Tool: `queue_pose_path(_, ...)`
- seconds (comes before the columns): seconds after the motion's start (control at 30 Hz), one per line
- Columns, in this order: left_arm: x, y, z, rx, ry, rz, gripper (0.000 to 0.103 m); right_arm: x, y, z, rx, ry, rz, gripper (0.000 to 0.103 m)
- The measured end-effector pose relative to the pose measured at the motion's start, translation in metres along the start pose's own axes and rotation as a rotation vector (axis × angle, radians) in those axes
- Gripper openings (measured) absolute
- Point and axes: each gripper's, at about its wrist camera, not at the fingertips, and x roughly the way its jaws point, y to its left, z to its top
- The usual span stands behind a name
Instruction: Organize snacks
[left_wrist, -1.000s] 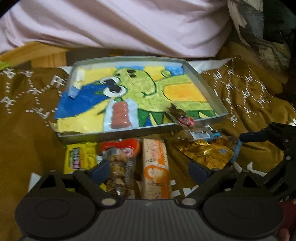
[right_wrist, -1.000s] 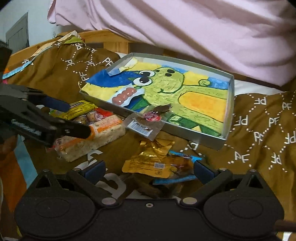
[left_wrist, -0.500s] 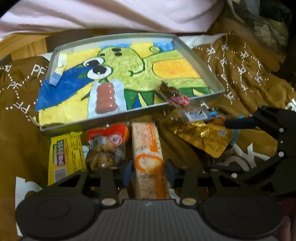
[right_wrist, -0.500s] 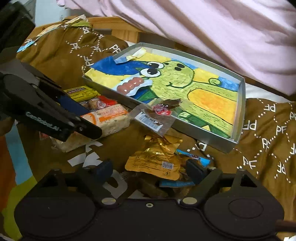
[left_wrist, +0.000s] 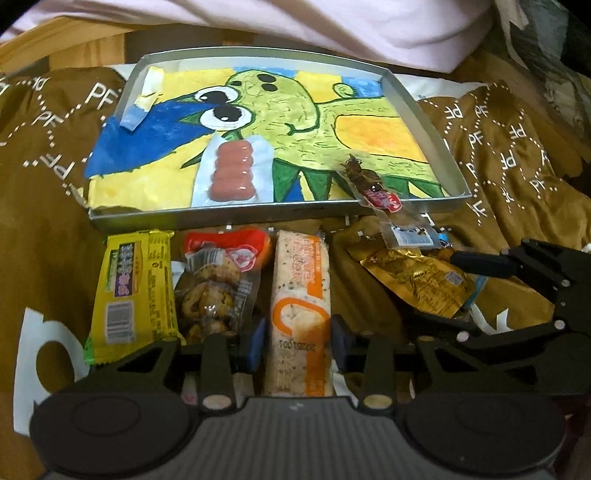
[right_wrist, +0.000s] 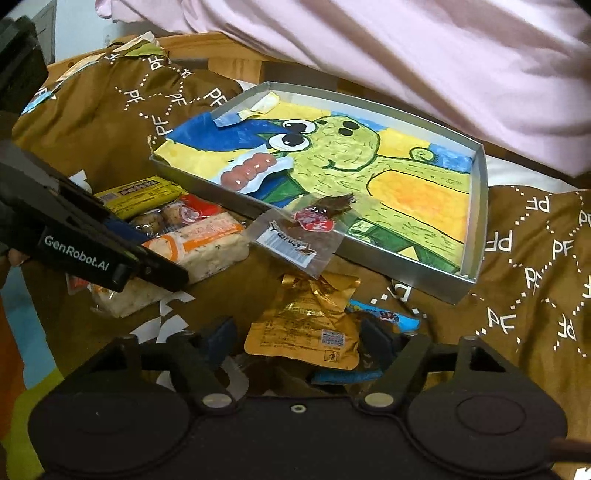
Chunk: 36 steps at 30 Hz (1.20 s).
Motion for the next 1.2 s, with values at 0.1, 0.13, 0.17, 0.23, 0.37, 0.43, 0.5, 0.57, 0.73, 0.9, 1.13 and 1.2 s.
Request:
queue_pose_path(0.1, -0.002, 0.000, -0.001, -0.026, 0.002, 0.007, 0.040, -0.002, -0.004, 0.001, 0.026, 0.009, 0.018, 0.065)
queue_pose_path(0.13, -0.002, 0.000, -0.002, -0.033, 0.001, 0.010, 0.040, -0.003, -0.004, 0.001, 0.028, 0.012, 0.025, 0.064)
queue_pose_path(0.17, -0.003, -0.001, -0.003, -0.037, 0.000, 0.012, 0.040, -0.004, -0.004, 0.002, 0.023, 0.014, 0.031, 0.063)
queue_pose_path(0.23, -0.004, -0.001, -0.004, -0.041, -0.001, 0.016, 0.040, -0.010, -0.002, 0.001, 0.008, 0.018, 0.036, 0.063)
queue_pose_path(0.37, -0.005, 0.000, -0.005, -0.053, 0.003, 0.013, 0.040, -0.020, -0.002, -0.002, -0.008, 0.040, 0.069, 0.064)
queue_pose_path(0.43, -0.004, 0.001, -0.004, -0.060, 0.006, 0.008, 0.040, -0.020, 0.000, -0.004, -0.026, 0.046, 0.074, 0.067)
queue_pose_path(0.5, -0.002, 0.003, -0.004, -0.069, 0.007, 0.003, 0.041, -0.017, 0.001, -0.004, -0.044, 0.040, 0.072, 0.075)
queue_pose_path(0.57, 0.000, 0.005, -0.005, -0.084, 0.009, -0.004, 0.043, -0.013, 0.003, -0.002, -0.055, 0.031, 0.076, 0.080)
queue_pose_path(0.73, 0.001, 0.007, -0.005, -0.102, 0.010, -0.014, 0.043, 0.000, 0.004, 0.003, -0.059, 0.016, 0.064, 0.080)
queue_pose_path(0.9, 0.002, 0.005, -0.006, -0.097, 0.007, 0.001, 0.044, 0.006, 0.005, 0.001, -0.047, 0.009, 0.023, 0.069)
queue_pose_path(1.13, -0.003, 0.001, -0.010, -0.122, 0.004, 0.018, 0.043, 0.002, 0.015, -0.002, -0.088, -0.005, -0.035, 0.053)
queue_pose_path(1.2, -0.005, 0.001, -0.012, -0.136, 0.012, 0.012, 0.043, 0.000, 0.013, -0.002, -0.074, -0.005, -0.026, 0.052)
